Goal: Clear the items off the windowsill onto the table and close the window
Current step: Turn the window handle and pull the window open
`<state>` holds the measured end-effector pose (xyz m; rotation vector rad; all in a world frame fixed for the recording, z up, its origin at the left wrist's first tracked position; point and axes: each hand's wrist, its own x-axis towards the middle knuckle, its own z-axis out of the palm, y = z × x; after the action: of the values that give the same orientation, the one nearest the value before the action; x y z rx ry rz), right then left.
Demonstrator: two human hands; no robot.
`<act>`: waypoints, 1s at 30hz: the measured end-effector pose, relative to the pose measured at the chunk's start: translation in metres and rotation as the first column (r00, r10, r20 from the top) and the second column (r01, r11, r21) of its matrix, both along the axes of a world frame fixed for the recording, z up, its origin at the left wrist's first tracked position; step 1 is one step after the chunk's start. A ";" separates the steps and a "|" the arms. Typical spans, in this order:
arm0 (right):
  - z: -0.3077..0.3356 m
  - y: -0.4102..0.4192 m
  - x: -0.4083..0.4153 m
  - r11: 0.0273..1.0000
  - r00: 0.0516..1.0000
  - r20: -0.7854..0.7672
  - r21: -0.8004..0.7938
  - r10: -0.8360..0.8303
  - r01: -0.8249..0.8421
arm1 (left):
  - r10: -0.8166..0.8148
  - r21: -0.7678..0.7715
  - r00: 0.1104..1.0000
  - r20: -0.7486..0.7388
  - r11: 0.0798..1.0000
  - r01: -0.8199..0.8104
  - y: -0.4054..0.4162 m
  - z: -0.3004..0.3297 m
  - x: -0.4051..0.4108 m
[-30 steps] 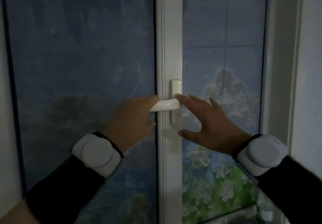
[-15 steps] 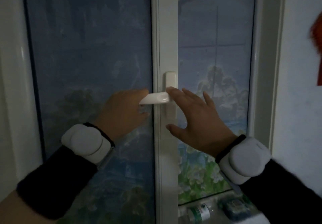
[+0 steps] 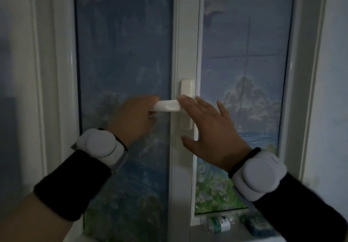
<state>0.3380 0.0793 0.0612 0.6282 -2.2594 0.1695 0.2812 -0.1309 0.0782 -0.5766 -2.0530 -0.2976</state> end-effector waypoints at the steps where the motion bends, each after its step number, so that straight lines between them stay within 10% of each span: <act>1: 0.000 -0.001 0.005 1.000 1.000 0.001 0.004 0.010 -0.010 | 0.005 0.012 1.000 0.004 1.000 -0.005 -0.002 -0.001 0.005; 30: -0.012 -0.008 0.042 0.983 0.983 -0.010 0.027 0.183 -0.182 | 0.010 -0.024 0.994 0.113 1.000 -0.007 -0.035 -0.008 0.062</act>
<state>0.3795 0.0717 0.0497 0.8488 -2.1941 0.2255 0.3432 -0.1662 0.0705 -0.5767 -2.1696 -0.3079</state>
